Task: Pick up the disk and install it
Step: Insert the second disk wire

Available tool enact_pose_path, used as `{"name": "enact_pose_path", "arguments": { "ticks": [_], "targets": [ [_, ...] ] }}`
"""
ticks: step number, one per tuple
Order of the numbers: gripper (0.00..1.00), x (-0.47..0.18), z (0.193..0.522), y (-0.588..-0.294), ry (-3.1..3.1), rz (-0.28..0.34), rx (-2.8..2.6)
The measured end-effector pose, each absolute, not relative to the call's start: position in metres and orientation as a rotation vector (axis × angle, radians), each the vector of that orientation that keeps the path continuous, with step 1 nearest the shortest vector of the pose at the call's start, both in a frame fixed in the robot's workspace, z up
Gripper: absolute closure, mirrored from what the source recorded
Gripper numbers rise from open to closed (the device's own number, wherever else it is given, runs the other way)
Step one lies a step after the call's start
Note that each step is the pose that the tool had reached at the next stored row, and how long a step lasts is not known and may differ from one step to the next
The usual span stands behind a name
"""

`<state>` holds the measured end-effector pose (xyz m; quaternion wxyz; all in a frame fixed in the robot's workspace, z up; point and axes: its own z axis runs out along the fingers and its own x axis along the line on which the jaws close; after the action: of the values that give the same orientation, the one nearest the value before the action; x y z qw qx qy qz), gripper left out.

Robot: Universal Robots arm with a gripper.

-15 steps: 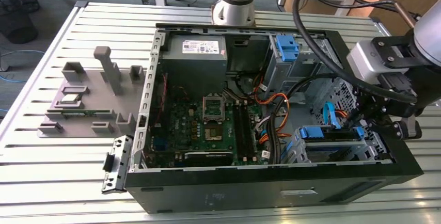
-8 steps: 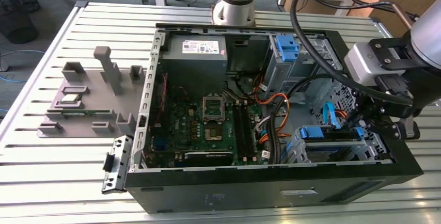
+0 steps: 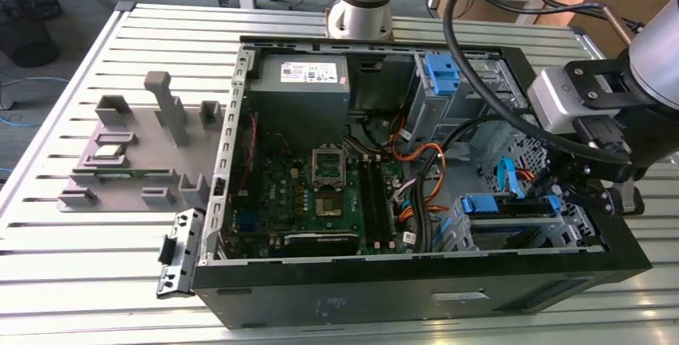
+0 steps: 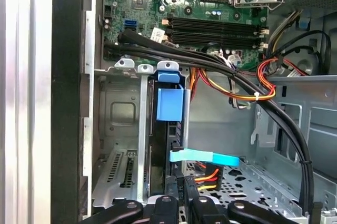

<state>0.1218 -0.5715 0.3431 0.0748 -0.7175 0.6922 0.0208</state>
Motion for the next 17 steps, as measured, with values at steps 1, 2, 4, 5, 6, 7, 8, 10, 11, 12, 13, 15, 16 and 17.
{"name": "enact_pose_path", "arguments": {
  "ticks": [1, 2, 4, 5, 6, 7, 8, 10, 11, 12, 13, 15, 16, 17],
  "targets": [
    [0.83, 0.1216, 0.3428, -0.5715, 2.074, 0.061, -2.15],
    [0.83, 0.1216, 0.3428, -0.5715, 2.074, 0.061, -2.15],
    [0.83, 0.1216, 0.3421, -0.5719, 2.079, 0.06, -2.144],
    [0.83, 0.1215, 0.3419, -0.572, 2.091, 0.059, -2.132],
    [0.83, 0.1215, 0.3417, -0.572, 2.106, 0.057, -2.118],
    [0.83, 0.1215, 0.3416, -0.572, 2.115, 0.056, -2.108],
    [0.83, 0.1215, 0.3416, -0.5721, 2.118, 0.056, -2.105],
    [0.83, 0.1215, 0.3416, -0.5721, 2.118, 0.056, -2.105],
    [0.83, 0.1214, 0.3416, -0.572, 2.118, 0.056, -2.105],
    [0.83, 0.1211, 0.3415, -0.572, 2.118, 0.056, -2.105],
    [0.83, 0.1205, 0.3415, -0.572, 2.118, 0.056, -2.105],
    [0.83, 0.1193, 0.3414, -0.572, 2.118, 0.056, -2.105],
    [0.83, 0.1191, 0.3413, -0.5721, 2.118, 0.056, -2.105],
    [0.83, 0.1191, 0.3414, -0.5721, 2.118, 0.056, -2.105]
  ]
}}
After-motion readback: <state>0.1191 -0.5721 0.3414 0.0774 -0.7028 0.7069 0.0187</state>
